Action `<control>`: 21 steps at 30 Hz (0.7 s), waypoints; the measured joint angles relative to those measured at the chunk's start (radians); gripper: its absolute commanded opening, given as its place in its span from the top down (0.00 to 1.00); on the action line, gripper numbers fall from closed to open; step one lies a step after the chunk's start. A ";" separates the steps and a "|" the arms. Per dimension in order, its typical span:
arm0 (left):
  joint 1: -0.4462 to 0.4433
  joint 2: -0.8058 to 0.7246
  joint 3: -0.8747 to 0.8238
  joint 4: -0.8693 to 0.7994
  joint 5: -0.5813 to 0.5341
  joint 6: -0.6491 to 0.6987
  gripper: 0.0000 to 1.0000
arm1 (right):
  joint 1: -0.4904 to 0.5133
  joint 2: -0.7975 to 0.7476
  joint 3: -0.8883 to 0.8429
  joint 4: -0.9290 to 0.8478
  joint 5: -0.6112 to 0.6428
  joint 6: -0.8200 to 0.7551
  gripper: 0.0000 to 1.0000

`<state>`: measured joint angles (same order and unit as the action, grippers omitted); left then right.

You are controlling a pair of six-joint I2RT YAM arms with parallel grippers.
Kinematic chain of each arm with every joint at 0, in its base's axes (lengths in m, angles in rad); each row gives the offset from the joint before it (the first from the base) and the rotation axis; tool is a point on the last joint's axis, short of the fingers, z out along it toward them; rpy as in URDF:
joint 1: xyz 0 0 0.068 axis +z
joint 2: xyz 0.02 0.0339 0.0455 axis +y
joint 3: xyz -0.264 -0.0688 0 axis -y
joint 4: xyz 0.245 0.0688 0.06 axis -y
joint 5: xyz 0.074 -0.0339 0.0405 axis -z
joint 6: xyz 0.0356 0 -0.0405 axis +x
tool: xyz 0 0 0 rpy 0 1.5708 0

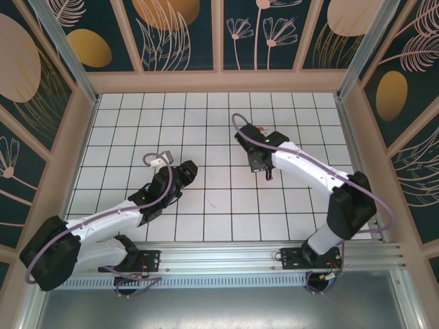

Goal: Fold a paper plane with a square sheet of paper (pick it up from the middle)
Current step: Turn over the paper at the center of the table.

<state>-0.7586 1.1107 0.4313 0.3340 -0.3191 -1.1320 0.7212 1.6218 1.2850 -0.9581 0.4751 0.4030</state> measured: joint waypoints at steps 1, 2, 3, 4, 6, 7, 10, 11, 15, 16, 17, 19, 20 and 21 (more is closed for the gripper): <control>0.000 -0.028 -0.013 -0.007 -0.020 -0.001 0.55 | 0.019 0.043 0.009 -0.022 0.017 0.005 0.90; 0.000 -0.062 -0.028 -0.014 -0.042 -0.003 0.55 | 0.041 0.090 0.021 -0.043 0.029 0.010 0.90; 0.000 -0.097 -0.042 -0.022 -0.063 -0.004 0.54 | 0.063 0.135 0.036 -0.057 0.034 0.019 0.89; 0.000 -0.129 -0.055 -0.028 -0.080 -0.004 0.54 | 0.080 0.171 0.049 -0.064 0.036 0.027 0.88; 0.000 -0.202 -0.081 -0.053 -0.118 -0.003 0.53 | 0.120 0.256 0.084 -0.071 0.035 0.052 0.86; 0.000 -0.230 -0.088 -0.068 -0.134 -0.002 0.52 | 0.135 0.291 0.099 -0.071 0.027 0.061 0.85; 0.000 -0.296 -0.093 -0.121 -0.172 0.006 0.51 | 0.173 0.376 0.130 -0.052 -0.023 0.095 0.72; 0.000 -0.314 -0.093 -0.137 -0.183 0.014 0.51 | 0.182 0.396 0.135 -0.040 -0.053 0.101 0.68; 0.000 -0.343 -0.093 -0.182 -0.195 0.054 0.49 | 0.200 0.415 0.135 0.022 -0.167 0.111 0.57; 0.000 -0.341 -0.093 -0.186 -0.193 0.061 0.49 | 0.200 0.409 0.135 0.035 -0.185 0.113 0.53; 0.000 -0.336 -0.093 -0.188 -0.190 0.071 0.48 | 0.200 0.397 0.132 0.058 -0.212 0.112 0.51; 0.000 -0.314 -0.091 -0.186 -0.174 0.088 0.48 | 0.200 0.354 0.112 0.108 -0.251 0.109 0.45; 0.000 -0.293 -0.090 -0.178 -0.156 0.095 0.49 | 0.200 0.315 0.093 0.132 -0.266 0.106 0.41; 0.000 -0.268 -0.089 -0.168 -0.134 0.101 0.50 | 0.200 0.266 0.069 0.158 -0.274 0.104 0.39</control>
<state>-0.7582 0.8425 0.3424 0.1661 -0.4530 -1.0313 0.9211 1.8874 1.3537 -0.7998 0.2016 0.5072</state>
